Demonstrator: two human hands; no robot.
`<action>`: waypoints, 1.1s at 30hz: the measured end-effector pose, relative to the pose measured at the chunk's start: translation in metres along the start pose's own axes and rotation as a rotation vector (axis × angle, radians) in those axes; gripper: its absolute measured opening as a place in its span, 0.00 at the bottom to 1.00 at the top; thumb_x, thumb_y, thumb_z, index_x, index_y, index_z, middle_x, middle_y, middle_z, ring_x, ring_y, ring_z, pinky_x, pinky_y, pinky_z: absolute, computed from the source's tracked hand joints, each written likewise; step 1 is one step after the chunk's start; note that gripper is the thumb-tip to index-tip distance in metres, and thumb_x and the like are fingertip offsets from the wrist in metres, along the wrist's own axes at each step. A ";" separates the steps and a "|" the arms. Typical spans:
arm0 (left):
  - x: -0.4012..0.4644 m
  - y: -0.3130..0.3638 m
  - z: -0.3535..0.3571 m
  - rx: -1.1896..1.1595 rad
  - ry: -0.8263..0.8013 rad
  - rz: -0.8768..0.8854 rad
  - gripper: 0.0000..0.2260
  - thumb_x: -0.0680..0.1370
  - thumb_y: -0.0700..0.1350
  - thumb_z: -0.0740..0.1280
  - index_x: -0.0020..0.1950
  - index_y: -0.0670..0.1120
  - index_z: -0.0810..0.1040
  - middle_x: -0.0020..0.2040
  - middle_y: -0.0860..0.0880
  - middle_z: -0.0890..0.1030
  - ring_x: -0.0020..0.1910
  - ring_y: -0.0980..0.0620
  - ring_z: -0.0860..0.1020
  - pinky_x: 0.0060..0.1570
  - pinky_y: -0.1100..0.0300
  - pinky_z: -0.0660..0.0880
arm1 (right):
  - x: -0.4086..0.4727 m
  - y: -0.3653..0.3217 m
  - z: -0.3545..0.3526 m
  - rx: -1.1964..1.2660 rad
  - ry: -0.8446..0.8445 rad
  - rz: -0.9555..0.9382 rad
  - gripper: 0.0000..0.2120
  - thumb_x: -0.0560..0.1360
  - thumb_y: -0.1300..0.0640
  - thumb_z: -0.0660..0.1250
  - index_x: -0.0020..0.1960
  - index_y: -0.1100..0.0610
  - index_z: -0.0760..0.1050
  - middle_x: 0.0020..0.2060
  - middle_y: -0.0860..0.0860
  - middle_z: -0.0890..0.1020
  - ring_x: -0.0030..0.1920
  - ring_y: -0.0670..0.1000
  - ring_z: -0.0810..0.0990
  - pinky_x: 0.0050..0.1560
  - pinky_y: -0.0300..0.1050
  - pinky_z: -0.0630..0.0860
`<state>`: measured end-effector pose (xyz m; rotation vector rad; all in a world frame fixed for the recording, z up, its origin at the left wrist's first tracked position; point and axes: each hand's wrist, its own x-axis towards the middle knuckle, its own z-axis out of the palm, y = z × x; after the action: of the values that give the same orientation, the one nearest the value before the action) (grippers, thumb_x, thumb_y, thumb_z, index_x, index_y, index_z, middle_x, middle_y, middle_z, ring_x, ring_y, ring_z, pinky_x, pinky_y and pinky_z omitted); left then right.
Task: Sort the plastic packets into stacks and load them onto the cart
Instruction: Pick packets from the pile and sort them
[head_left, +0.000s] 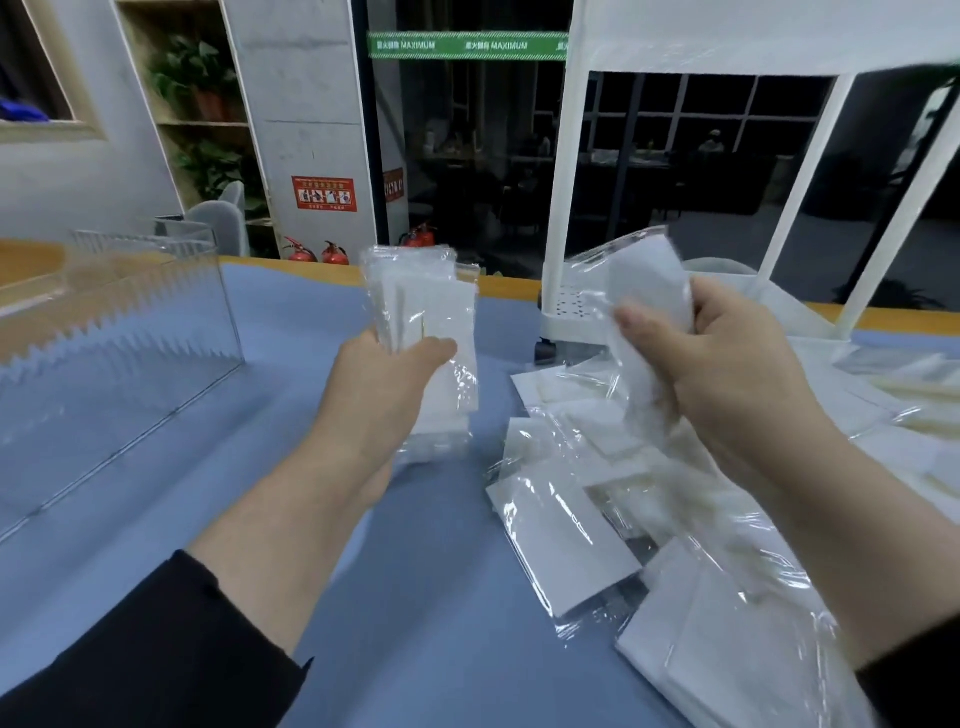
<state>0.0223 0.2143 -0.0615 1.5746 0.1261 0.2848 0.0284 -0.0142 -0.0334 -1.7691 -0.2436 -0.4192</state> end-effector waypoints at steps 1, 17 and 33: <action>-0.001 0.000 0.002 -0.012 -0.013 -0.008 0.06 0.77 0.46 0.72 0.52 0.49 0.83 0.43 0.49 0.85 0.42 0.50 0.83 0.41 0.60 0.80 | 0.001 -0.001 -0.001 0.102 0.036 0.040 0.05 0.79 0.53 0.70 0.48 0.54 0.79 0.29 0.47 0.80 0.27 0.49 0.76 0.26 0.45 0.73; -0.043 -0.010 0.056 0.013 -0.374 0.071 0.09 0.81 0.51 0.68 0.61 0.55 0.79 0.52 0.58 0.86 0.51 0.59 0.84 0.54 0.58 0.80 | 0.002 0.010 0.026 0.778 0.410 0.435 0.03 0.83 0.60 0.63 0.50 0.56 0.75 0.39 0.50 0.81 0.37 0.49 0.82 0.44 0.44 0.80; -0.026 -0.009 0.037 -0.218 -0.231 -0.065 0.14 0.79 0.40 0.71 0.63 0.51 0.77 0.54 0.48 0.86 0.52 0.44 0.86 0.57 0.38 0.81 | 0.000 0.000 0.014 0.478 0.201 0.280 0.05 0.80 0.54 0.68 0.49 0.56 0.78 0.37 0.50 0.81 0.38 0.53 0.77 0.43 0.50 0.76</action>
<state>0.0077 0.1721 -0.0732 1.3724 -0.0327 0.0620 0.0306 -0.0010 -0.0362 -1.2580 0.0473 -0.3021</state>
